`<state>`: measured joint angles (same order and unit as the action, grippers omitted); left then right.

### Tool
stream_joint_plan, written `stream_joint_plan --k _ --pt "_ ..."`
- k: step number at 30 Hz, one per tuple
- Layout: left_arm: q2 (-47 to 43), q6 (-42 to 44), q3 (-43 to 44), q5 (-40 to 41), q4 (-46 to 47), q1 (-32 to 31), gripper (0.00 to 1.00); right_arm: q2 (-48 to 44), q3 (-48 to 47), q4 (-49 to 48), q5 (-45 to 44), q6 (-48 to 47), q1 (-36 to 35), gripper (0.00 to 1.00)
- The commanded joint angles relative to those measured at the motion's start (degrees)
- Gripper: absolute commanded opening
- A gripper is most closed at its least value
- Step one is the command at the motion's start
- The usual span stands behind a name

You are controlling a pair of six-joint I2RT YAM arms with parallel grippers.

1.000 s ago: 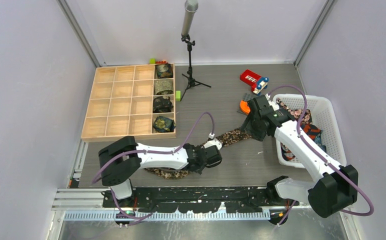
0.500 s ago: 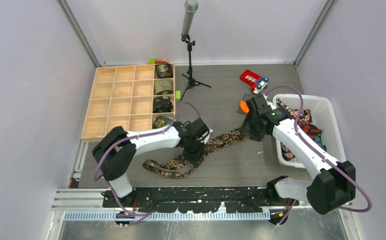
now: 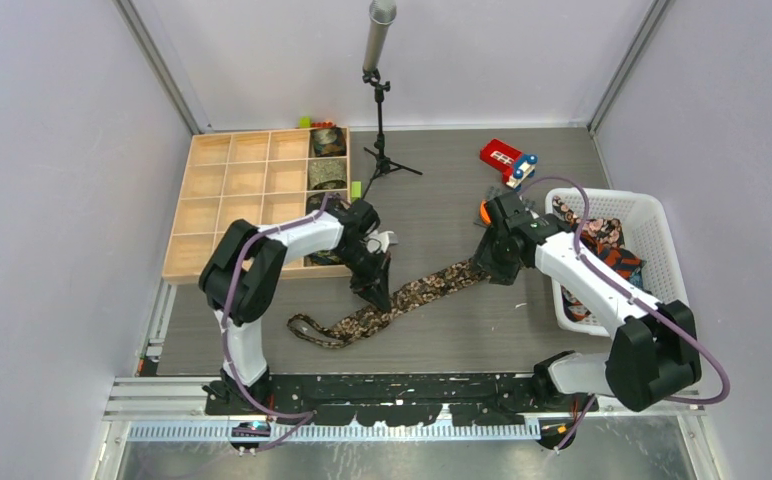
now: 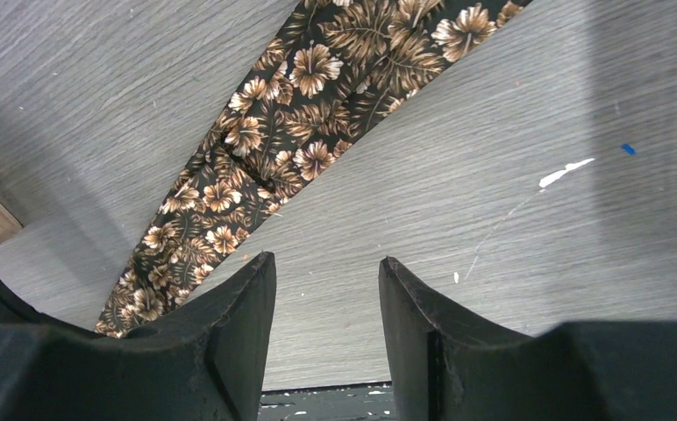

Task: Roll the ties
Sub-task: Flatten out the tie at the center of the board.

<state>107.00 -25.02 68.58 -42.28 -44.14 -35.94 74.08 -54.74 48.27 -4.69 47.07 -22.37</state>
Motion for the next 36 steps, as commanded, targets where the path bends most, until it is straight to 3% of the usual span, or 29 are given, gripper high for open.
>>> stream_joint_plan --k 1,5,11,17,22,28,31,36 --pt "2.65 1.11 4.18 -8.73 -4.14 4.59 0.03 2.25 0.59 -3.62 2.67 -0.96 0.09 0.51" --pt "5.24 2.92 7.27 -8.54 -7.49 6.99 0.07 4.62 0.06 -4.53 3.18 -1.35 0.09 0.51" --pt "5.47 3.03 9.42 -9.2 -8.55 8.77 0.3 7.7 -1.16 -5.62 3.96 -2.16 -0.46 0.51" --pt "0.23 1.48 11.74 -6.21 -9.04 13.43 0.42 10.58 -4.74 -5.44 5.56 -2.33 -5.92 0.5" --pt "-8.56 5.33 12.5 9.68 -15.28 13.62 0.46 11.85 -6.94 -6.28 4.87 0.12 -12.27 0.5" --pt "-23.45 3.79 3.67 27.35 -17.1 11.27 0.44 16.43 -9.16 -8.59 4.86 2.02 -18.52 0.48" --pt "-30.26 0.78 -1.57 34.14 -17.32 9.55 0.39 18.22 -10.25 -9.2 3.11 2.86 -21.19 0.46" --pt "-42.7 -11.56 -12.37 46.53 -14.4 2.72 0.38 20.6 -11.29 -10.1 2.82 3.38 -23.13 0.42"
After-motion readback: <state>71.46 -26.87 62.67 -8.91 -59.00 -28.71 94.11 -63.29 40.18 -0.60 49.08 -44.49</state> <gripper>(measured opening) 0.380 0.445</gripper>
